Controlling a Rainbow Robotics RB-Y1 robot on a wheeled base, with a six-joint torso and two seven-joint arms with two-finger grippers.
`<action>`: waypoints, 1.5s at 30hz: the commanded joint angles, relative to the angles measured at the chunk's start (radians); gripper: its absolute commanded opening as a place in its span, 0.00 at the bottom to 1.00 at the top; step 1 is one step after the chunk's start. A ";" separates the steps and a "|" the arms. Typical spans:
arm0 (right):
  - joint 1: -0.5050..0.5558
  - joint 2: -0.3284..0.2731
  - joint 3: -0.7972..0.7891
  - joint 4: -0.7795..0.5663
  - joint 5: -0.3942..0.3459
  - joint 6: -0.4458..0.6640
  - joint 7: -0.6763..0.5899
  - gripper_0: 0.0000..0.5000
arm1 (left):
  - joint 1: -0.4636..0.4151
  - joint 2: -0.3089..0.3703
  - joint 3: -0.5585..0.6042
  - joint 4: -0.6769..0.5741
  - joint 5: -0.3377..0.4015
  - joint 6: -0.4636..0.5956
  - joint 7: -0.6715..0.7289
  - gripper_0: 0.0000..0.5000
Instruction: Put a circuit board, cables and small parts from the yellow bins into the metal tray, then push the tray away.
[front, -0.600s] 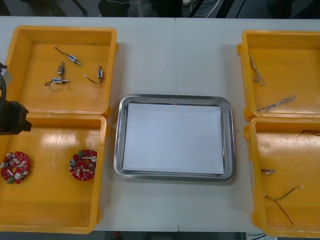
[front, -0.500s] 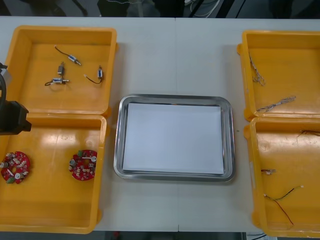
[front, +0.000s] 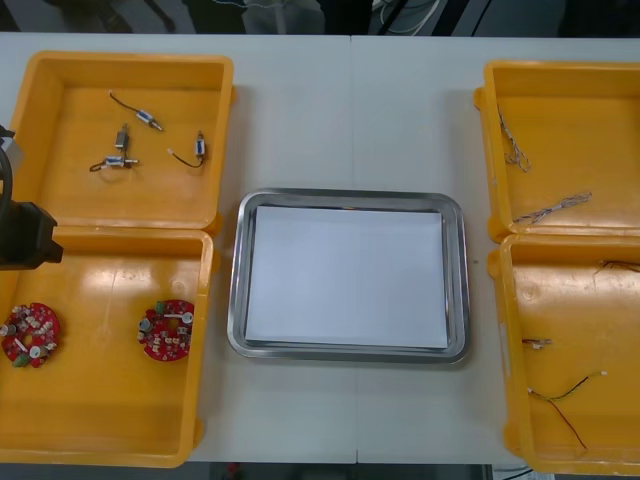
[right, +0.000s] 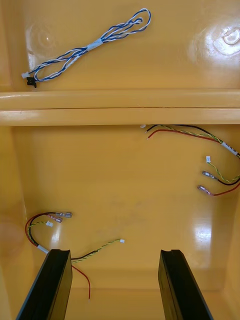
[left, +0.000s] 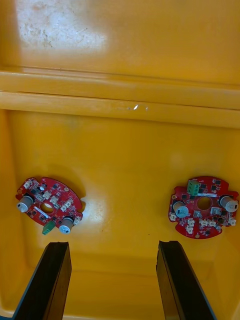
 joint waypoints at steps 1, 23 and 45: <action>0.014 0.007 -0.026 -0.004 -0.009 0.003 -0.024 1.00 | 0.016 0.043 0.031 -0.026 -0.003 0.006 -0.071 1.00; 0.014 0.007 -0.026 -0.004 -0.009 0.003 -0.024 1.00 | 0.016 0.043 0.031 -0.026 -0.003 0.006 -0.071 1.00; 0.014 0.007 -0.026 -0.004 -0.009 0.003 -0.024 1.00 | 0.016 0.043 0.031 -0.026 -0.003 0.006 -0.071 1.00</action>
